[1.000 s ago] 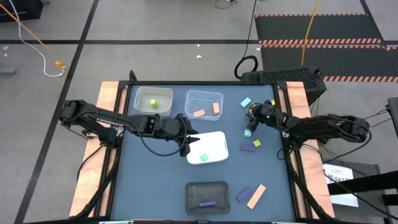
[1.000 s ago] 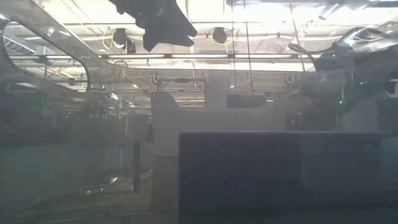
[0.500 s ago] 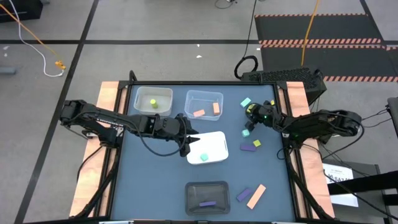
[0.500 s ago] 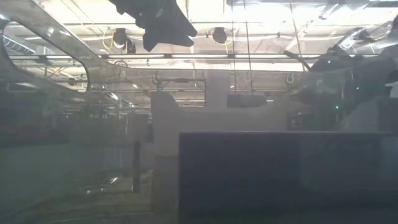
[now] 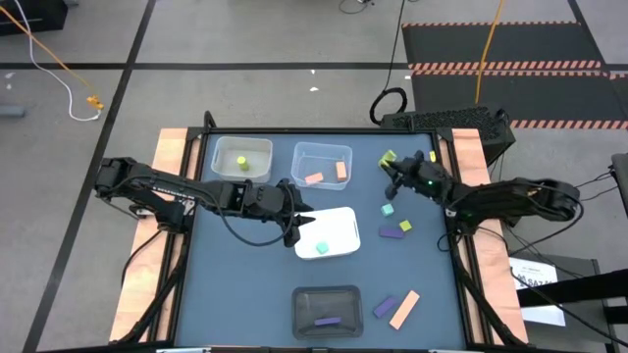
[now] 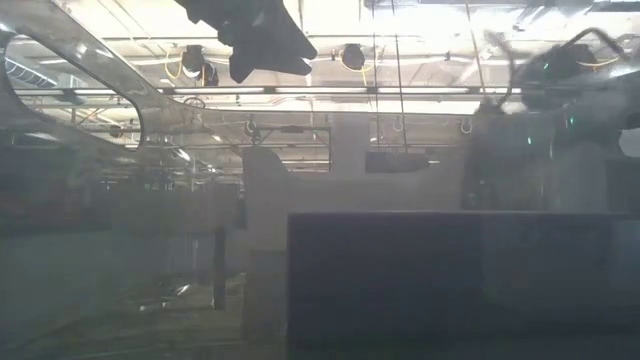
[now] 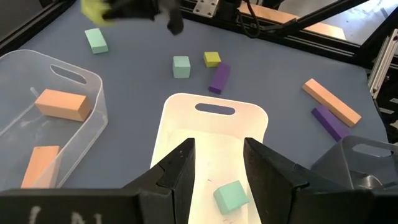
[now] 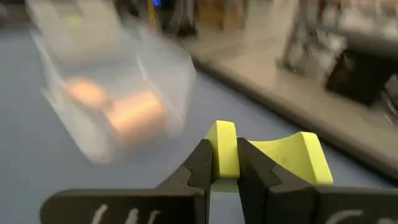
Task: Sort & place blocks by color
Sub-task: Put the top light green block into the gray bin
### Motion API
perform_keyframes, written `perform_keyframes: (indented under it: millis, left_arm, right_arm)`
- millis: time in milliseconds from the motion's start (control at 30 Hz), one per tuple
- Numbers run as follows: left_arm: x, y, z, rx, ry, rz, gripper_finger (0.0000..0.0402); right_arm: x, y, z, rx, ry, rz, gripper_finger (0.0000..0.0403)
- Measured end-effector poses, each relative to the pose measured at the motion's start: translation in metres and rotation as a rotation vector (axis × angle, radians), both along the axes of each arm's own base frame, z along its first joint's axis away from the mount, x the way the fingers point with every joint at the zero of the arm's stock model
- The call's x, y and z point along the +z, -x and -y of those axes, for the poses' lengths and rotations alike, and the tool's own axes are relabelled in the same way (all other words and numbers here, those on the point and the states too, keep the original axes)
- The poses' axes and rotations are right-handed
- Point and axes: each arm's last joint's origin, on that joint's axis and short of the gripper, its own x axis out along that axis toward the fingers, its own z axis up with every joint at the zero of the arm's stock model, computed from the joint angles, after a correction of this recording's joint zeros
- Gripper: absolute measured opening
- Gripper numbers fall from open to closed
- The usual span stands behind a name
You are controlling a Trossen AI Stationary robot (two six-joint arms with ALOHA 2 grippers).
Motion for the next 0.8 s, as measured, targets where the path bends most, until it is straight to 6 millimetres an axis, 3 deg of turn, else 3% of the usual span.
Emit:
perform_keyframes:
  millis: [367,633,800]
  left_arm:
    - [0.001,0.000,-0.004,0.081,-0.109,0.008,0.0136]
    - [0.012,-0.006,-0.004,-0.150,-0.507,0.073,0.0136]
    - [0.023,-0.011,-0.019,-0.090,-0.555,0.172,0.0136]
  right_arm:
    - [0.065,-0.004,-0.022,0.377,0.244,0.629,0.0032]
    - [0.078,-0.012,-0.036,0.531,0.153,0.746,0.0032]
    - [0.088,-0.025,-0.045,0.605,0.081,0.771,0.0032]
